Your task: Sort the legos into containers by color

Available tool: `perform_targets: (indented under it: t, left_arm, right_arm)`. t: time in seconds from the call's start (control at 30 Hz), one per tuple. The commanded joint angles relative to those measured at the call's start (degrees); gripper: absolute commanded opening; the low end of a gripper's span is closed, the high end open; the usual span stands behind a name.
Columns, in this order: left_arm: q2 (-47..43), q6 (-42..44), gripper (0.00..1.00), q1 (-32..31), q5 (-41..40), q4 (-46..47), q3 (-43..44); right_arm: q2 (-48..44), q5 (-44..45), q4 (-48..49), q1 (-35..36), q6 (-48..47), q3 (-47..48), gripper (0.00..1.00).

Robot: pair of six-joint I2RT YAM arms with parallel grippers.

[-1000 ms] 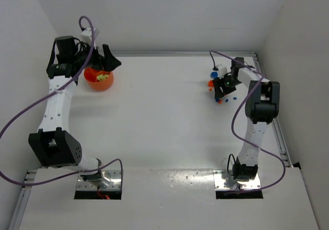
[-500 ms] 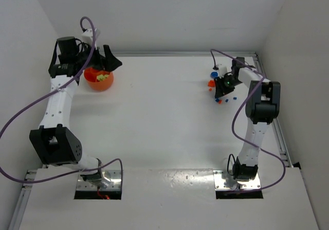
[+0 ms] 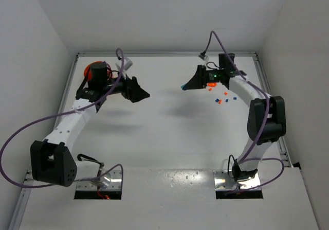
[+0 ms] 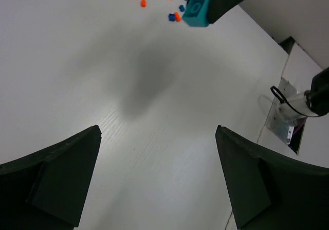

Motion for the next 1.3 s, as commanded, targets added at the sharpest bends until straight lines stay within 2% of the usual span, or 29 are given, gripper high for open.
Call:
perform_targets:
  t: [0.0, 0.03, 0.17, 0.33, 0.43, 0.53, 0.63, 0.83, 1.27]
  left_arm:
    - [-2.63, 3.58, 1.00, -5.09, -3.13, 5.05, -0.27]
    - [-2.63, 4.11, 1.00, -6.06, -4.53, 5.05, -0.27]
    - [-1.14, 7.45, 1.00, -10.55, -9.27, 4.52, 1.05]
    - [1.84, 10.44, 0.97, -16.00, -12.71, 4.52, 2.71]
    - [2.55, 11.76, 0.92, -19.26, -16.57, 4.00, 3.42]
    - [4.05, 13.95, 0.80, -22.06, -20.88, 3.29, 5.96]
    - [5.37, 13.96, 0.76, -23.29, -23.17, 2.77, 6.85]
    - [6.42, 13.96, 0.65, -23.83, -23.70, 2.77, 9.30]
    - [6.95, 11.50, 0.65, -23.83, -19.22, 2.24, 11.95]
  right_arm:
    - [-2.26, -10.06, 35.89, 3.32, 33.57, -6.70, 0.09]
    - [-2.26, -10.06, 38.50, 4.12, 39.70, -7.32, 0.09]
    - [-1.12, -11.72, 43.61, 6.77, 48.63, -5.23, 0.09]
    - [-0.59, -12.26, 43.09, 8.96, 49.43, -3.72, 0.09]
    - [-0.59, -12.26, 42.48, 9.49, 49.43, -3.72, 0.09]
    - [-0.59, -11.64, 41.86, 9.49, 49.43, -4.95, 0.09]
    - [-0.59, -11.64, 41.86, 10.02, 49.96, -4.96, 0.09]
    - [-0.06, -11.12, 41.33, 10.02, 49.96, -5.65, 0.09]
    - [1.61, -11.11, 40.81, 10.55, 49.96, -5.13, 0.09]
